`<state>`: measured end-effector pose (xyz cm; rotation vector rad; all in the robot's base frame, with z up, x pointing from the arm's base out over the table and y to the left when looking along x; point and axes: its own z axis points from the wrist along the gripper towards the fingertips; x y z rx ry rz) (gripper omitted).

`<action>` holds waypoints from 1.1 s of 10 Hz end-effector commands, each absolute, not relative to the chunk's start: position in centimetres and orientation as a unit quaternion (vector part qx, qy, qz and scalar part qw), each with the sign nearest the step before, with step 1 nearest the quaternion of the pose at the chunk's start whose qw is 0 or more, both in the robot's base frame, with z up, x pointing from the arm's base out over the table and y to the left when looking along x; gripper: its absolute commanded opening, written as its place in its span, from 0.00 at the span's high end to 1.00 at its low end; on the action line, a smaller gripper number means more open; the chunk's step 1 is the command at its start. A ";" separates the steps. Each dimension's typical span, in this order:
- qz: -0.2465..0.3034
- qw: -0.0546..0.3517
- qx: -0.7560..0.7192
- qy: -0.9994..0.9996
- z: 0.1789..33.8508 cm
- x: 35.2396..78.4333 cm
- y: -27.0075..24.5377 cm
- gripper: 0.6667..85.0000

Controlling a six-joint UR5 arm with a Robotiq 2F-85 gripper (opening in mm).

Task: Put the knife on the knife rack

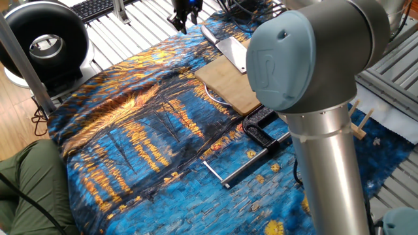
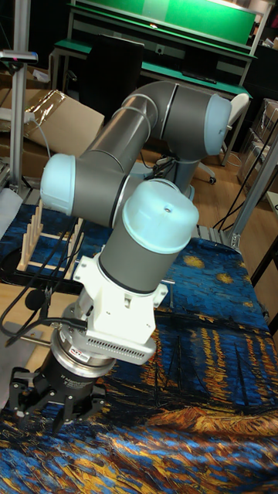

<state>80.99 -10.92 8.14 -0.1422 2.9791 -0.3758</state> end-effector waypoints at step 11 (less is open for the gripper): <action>-0.096 0.079 -0.015 0.992 9.3 79.2 -9.4 0.45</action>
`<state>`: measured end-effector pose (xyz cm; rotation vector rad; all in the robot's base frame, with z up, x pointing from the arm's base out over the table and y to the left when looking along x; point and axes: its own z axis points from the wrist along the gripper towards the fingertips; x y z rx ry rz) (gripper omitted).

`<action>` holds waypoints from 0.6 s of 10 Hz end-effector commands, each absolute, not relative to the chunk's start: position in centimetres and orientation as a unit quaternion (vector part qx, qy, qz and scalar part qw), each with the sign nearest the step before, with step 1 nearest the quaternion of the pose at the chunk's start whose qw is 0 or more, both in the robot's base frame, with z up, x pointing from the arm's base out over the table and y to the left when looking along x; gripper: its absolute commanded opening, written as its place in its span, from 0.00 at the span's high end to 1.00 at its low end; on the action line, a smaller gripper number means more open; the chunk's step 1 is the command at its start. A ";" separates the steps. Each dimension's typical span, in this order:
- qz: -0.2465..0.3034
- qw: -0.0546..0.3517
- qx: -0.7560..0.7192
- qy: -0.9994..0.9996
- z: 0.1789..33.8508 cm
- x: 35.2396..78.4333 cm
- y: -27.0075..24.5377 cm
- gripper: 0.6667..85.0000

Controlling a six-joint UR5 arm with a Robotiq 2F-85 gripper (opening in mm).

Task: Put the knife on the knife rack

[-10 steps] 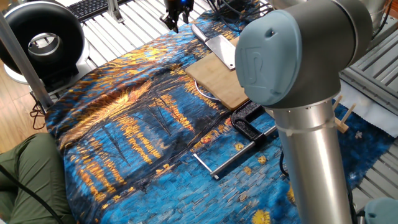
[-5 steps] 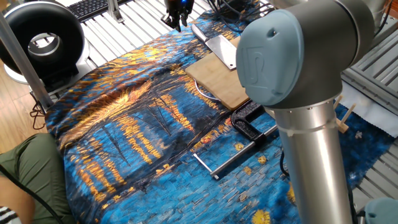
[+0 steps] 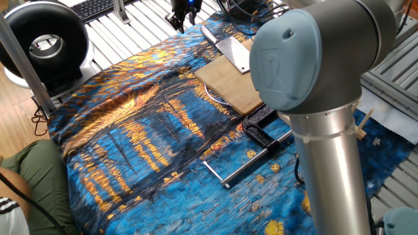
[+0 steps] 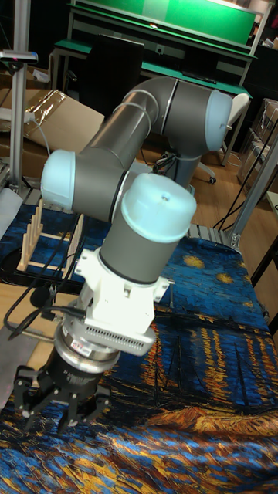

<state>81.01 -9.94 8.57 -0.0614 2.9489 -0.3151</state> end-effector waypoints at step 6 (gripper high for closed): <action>-0.132 0.078 -0.019 0.988 9.4 76.2 -11.4 0.45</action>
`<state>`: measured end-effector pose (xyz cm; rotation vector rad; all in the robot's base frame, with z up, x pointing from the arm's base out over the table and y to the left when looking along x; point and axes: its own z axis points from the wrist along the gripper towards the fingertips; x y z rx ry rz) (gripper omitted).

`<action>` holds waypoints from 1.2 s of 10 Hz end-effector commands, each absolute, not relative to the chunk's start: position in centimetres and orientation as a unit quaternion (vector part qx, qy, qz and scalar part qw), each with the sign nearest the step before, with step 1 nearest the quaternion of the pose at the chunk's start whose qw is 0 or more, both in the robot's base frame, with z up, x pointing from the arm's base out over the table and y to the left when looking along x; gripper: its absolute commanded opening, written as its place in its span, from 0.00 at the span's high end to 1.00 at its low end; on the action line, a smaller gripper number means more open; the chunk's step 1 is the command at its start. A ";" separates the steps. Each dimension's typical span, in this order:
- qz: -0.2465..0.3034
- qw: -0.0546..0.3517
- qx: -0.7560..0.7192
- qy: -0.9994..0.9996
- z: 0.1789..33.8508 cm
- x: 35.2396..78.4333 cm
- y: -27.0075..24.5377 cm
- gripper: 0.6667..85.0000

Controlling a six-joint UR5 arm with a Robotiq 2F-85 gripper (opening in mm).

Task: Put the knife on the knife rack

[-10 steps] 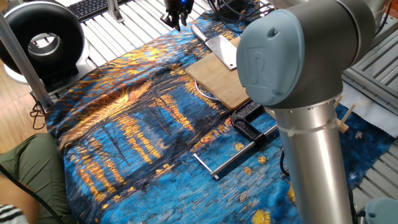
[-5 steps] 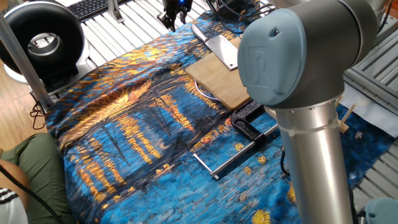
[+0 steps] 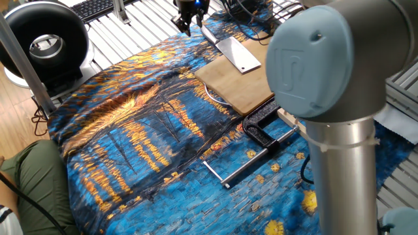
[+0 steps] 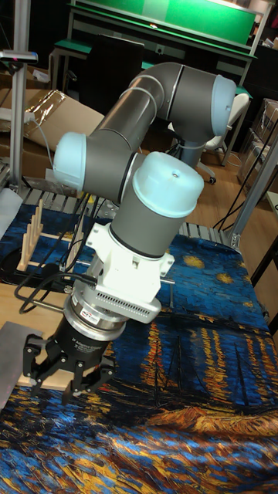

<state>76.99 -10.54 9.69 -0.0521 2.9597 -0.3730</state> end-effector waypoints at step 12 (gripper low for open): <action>-0.194 0.086 -0.082 0.974 10.5 77.3 -14.1 0.43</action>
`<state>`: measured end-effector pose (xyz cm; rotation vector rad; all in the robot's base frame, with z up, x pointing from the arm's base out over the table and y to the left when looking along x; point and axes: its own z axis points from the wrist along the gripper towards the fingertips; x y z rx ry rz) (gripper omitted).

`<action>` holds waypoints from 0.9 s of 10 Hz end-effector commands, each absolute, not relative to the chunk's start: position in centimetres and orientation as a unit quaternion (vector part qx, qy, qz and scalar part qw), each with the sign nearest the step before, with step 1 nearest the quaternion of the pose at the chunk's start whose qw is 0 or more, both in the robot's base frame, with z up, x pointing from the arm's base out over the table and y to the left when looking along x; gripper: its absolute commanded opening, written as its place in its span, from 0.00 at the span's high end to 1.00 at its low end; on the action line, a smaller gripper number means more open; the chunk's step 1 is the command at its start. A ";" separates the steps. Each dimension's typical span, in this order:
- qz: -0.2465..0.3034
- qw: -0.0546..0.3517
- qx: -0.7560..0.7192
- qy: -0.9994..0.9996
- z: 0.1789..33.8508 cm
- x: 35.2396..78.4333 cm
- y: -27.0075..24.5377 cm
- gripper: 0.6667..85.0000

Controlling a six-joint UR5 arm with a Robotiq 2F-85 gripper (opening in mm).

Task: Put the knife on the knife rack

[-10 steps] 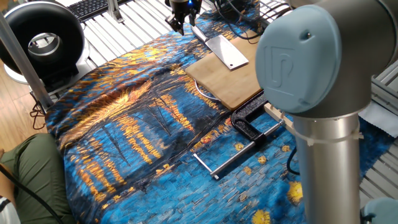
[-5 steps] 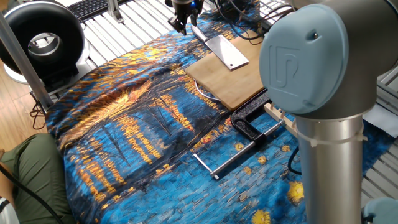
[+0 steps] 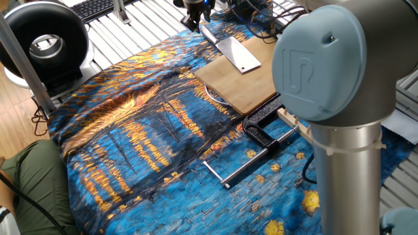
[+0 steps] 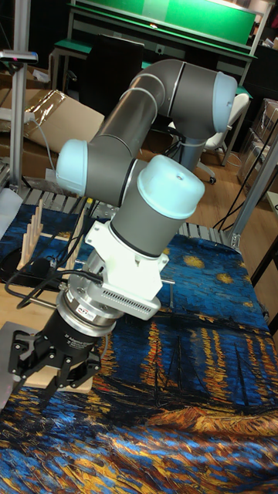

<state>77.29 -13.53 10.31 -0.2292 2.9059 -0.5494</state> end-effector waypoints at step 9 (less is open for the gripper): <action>-0.238 0.056 -0.041 0.969 11.3 75.4 -16.5 0.40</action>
